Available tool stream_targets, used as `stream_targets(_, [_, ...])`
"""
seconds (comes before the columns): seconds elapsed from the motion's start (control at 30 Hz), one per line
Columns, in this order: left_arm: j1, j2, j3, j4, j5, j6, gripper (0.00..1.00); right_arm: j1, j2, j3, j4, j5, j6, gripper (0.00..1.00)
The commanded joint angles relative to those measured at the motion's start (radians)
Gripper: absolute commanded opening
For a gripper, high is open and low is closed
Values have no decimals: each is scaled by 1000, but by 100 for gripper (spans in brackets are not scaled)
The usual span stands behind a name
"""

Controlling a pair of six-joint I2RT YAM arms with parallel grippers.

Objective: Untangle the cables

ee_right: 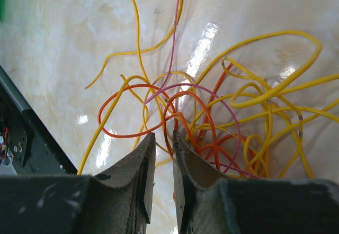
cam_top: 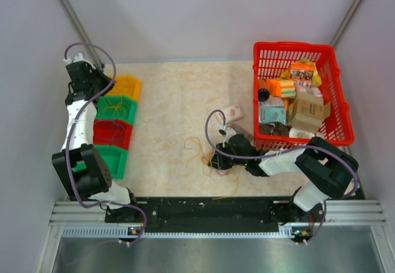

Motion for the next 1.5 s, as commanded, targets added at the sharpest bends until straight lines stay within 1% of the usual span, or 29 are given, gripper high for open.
stream_targets(0.0, [29,-16,-85,120,-18,-69,0,1,-10,2,40,-6,-12,19])
stream_targets(0.13, [77,-18,-185,187,-34,-166,0,1,-8,4,43,-5,-14,19])
stream_targets(0.23, [91,2,-240,253,-29,-221,0,1,-4,7,42,-5,-12,19])
stream_targets(0.37, [106,68,-232,224,-26,-308,0,1,-1,7,40,-5,-10,19])
stream_targets(0.53, [115,139,-246,227,-25,-425,0,3,-1,5,42,0,-9,19])
stream_targets(0.67, [115,166,-283,256,21,-522,0,3,1,5,46,3,-7,19])
stream_targets(0.83, [115,174,-318,292,-9,-545,0,1,2,4,49,0,-6,19])
stream_targets(0.93, [117,200,-280,273,-17,-534,0,3,2,4,51,0,-6,19])
stream_targets(1.03, [117,217,-260,279,12,-522,0,1,7,7,51,-2,-6,19])
stream_targets(1.07, [117,209,-257,276,12,-511,2,1,8,7,54,-3,-6,19])
stream_targets(1.1, [117,194,-263,278,8,-501,11,1,10,7,54,-3,-6,19])
stream_targets(1.17, [117,145,-280,279,-3,-475,32,1,8,5,52,-3,-6,19])
stream_targets(1.2, [117,117,-289,278,-6,-464,40,1,10,5,55,-3,-6,19])
stream_targets(1.27, [117,53,-309,261,-18,-442,52,3,11,5,59,-5,-7,19])
stream_targets(1.37, [117,-51,-338,239,-31,-416,65,1,19,12,57,-11,-6,19])
stream_targets(1.43, [117,-116,-354,227,-22,-402,78,3,21,13,55,-11,-7,19])
stream_targets(1.47, [117,-151,-358,221,-8,-399,82,4,19,13,54,-11,-7,19])
